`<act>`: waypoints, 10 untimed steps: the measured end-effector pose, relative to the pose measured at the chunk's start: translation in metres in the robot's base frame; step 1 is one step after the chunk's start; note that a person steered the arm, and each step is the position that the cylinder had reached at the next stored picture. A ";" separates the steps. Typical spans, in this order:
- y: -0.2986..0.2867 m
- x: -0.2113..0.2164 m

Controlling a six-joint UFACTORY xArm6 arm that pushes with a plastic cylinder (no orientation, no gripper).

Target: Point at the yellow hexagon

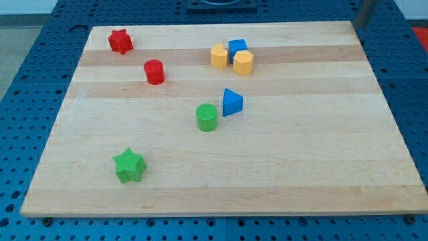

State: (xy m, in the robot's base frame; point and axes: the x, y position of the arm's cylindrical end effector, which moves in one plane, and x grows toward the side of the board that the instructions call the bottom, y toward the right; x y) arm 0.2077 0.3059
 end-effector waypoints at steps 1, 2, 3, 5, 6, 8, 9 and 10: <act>-0.010 0.000; -0.033 0.000; -0.049 0.000; -0.023 0.004; -0.014 0.026; -0.014 0.069; -0.020 0.074; -0.024 0.074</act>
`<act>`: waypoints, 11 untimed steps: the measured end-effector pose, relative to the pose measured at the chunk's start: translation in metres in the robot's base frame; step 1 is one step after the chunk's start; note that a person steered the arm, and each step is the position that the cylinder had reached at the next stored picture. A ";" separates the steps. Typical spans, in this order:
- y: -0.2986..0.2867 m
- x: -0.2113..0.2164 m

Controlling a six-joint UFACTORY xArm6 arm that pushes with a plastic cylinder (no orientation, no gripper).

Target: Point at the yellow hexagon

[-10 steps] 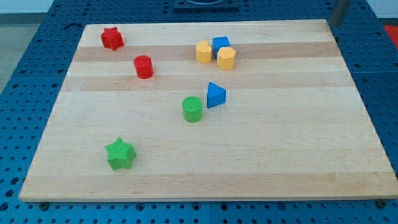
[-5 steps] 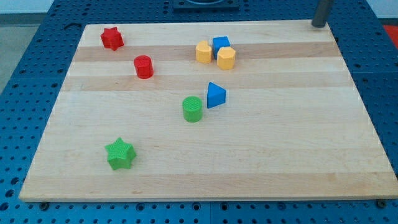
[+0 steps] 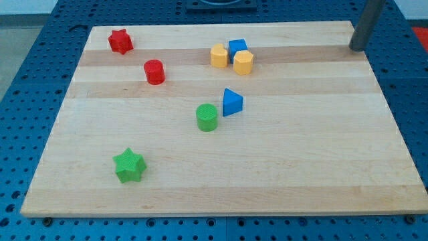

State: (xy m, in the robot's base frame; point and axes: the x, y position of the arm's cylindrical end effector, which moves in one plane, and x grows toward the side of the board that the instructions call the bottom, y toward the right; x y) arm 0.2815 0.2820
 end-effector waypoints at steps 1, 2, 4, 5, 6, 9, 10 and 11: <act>0.002 0.002; 0.002 0.002; 0.004 0.010; -0.009 0.024; -0.013 0.058; -0.110 0.080; -0.141 0.084; -0.168 0.084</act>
State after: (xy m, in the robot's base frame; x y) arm 0.3660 0.1135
